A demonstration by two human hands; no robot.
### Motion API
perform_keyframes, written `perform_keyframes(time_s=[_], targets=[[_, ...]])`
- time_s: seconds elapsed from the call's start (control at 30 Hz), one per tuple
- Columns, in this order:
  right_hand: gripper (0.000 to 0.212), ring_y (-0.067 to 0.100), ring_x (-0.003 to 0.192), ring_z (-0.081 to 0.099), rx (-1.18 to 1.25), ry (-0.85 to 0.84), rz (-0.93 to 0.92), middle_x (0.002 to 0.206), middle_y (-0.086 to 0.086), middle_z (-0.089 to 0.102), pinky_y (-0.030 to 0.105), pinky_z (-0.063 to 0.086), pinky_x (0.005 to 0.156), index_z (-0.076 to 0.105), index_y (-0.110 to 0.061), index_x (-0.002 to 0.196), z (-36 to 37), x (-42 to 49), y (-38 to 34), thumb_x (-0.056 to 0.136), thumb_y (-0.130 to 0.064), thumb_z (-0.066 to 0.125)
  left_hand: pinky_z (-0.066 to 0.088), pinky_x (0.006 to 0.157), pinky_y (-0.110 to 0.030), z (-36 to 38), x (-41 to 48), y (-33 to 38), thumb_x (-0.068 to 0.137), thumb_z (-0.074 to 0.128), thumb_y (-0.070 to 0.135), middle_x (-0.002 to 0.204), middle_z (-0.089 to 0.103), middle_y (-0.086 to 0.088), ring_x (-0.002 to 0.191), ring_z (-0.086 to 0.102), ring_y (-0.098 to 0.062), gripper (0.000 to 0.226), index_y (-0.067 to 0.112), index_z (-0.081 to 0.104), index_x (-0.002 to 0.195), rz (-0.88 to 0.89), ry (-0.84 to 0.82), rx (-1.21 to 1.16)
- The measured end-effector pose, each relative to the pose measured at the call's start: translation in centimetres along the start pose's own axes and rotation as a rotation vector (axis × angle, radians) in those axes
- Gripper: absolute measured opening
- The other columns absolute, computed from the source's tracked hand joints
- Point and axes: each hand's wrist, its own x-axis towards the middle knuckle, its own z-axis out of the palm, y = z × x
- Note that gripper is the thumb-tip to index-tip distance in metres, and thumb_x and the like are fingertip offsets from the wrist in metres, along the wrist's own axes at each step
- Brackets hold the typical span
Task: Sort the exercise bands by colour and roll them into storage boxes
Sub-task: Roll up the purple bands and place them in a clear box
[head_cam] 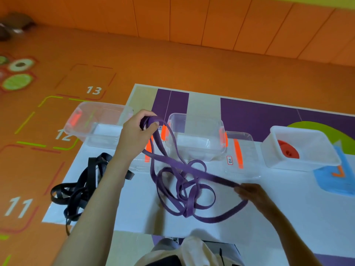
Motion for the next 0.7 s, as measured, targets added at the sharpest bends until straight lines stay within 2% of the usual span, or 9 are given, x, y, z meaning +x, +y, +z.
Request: perform_keyframes(time_s=[0.1,0.2,0.27,0.33,0.37,0.43,0.5,0.6,0.7], targets=[[0.066,0.019,0.058,0.046,0.399,0.141,-0.043,0.058,0.005,0.044,0.044,0.051,0.083,0.050,-0.018,0.051,-0.9,-0.9,-1.9,0.070,-0.075,0.078,0.046,0.062,-0.024,-0.4,-0.2,0.1,0.096,0.072,0.015,0.090,0.066,0.018,0.066,0.059,-0.004,0.013,0.024,0.069,0.105,-0.074,-0.038,0.034],[0.059,0.019,0.054,0.041,0.642,0.148,-0.031,0.054,0.004,0.039,0.042,0.047,0.081,0.049,-0.021,0.051,-1.0,-0.9,-3.9,0.094,-0.059,0.062,0.049,0.060,-0.027,-0.7,-0.5,-0.3,0.092,0.076,0.017,0.085,0.067,0.015,0.062,0.061,-0.004,0.013,0.025,0.070,0.099,-0.149,-0.104,0.083],[0.064,0.023,0.055,0.051,0.524,0.139,0.016,0.054,0.012,0.049,0.047,0.050,0.089,0.057,-0.012,0.052,-1.0,-0.5,-4.7,0.108,-0.042,0.045,0.054,0.062,-0.031,-0.7,-0.8,-0.7,0.089,0.078,0.012,0.089,0.070,0.009,0.060,0.064,-0.009,0.018,0.025,0.070,0.098,-0.223,-0.169,0.097],[0.068,0.026,0.065,0.067,0.183,0.039,0.120,0.062,0.020,0.066,0.041,0.052,0.098,0.069,-0.002,0.060,-0.7,0.3,-5.0,0.113,-0.032,0.039,0.058,0.072,-0.035,-0.5,-1.2,-1.3,0.084,0.080,0.005,0.096,0.071,0.008,0.066,0.066,-0.012,0.027,0.025,0.071,0.098,-0.262,-0.224,0.120],[0.066,0.022,0.070,0.072,0.028,-0.060,0.191,0.068,0.019,0.072,0.031,0.052,0.096,0.074,0.000,0.064,-0.3,0.6,-5.3,0.113,-0.030,0.041,0.059,0.076,-0.036,-0.3,-1.5,-1.5,0.082,0.081,0.003,0.098,0.071,0.009,0.069,0.066,-0.011,0.029,0.025,0.071,0.098,-0.267,-0.244,0.132],[0.051,0.013,0.077,0.075,-0.202,-0.300,0.315,0.078,0.013,0.079,0.016,0.052,0.084,0.080,-0.006,0.072,1.0,0.9,-5.5,0.109,-0.028,0.052,0.059,0.078,-0.036,0.1,-2.3,-2.0,0.081,0.082,0.003,0.097,0.071,0.011,0.069,0.066,-0.012,0.032,0.027,0.071,0.099,-0.280,-0.258,0.132],[0.029,0.010,0.086,0.076,-0.387,-0.497,0.339,0.084,0.002,0.081,0.017,0.055,0.087,0.081,-0.020,0.080,2.7,1.1,-5.0,0.103,-0.028,0.064,0.057,0.075,-0.032,0.5,-3.0,-2.5,0.080,0.081,0.002,0.100,0.071,0.012,0.076,0.068,-0.011,0.036,0.029,0.071,0.102,-0.285,-0.252,0.132],[0.018,0.009,0.094,0.077,-0.467,-0.604,0.355,0.090,-0.006,0.081,0.031,0.056,0.102,0.080,-0.025,0.089,5.5,1.4,-3.9,0.101,-0.031,0.067,0.054,0.071,-0.024,0.7,-4.0,-2.9,0.079,0.075,-0.004,0.108,0.071,0.011,0.087,0.069,-0.009,0.046,0.032,0.071,0.107,-0.304,-0.260,0.095],[0.022,0.011,0.097,0.077,-0.398,-0.583,0.362,0.097,-0.005,0.081,0.030,0.056,0.098,0.079,-0.019,0.099,8.2,1.7,-3.7,0.103,-0.032,0.062,0.057,0.071,-0.024,0.5,-4.5,-2.7,0.084,0.075,0.000,0.109,0.072,0.004,0.070,0.070,-0.013,0.044,0.031,0.072,0.115,-0.336,-0.250,0.000]])
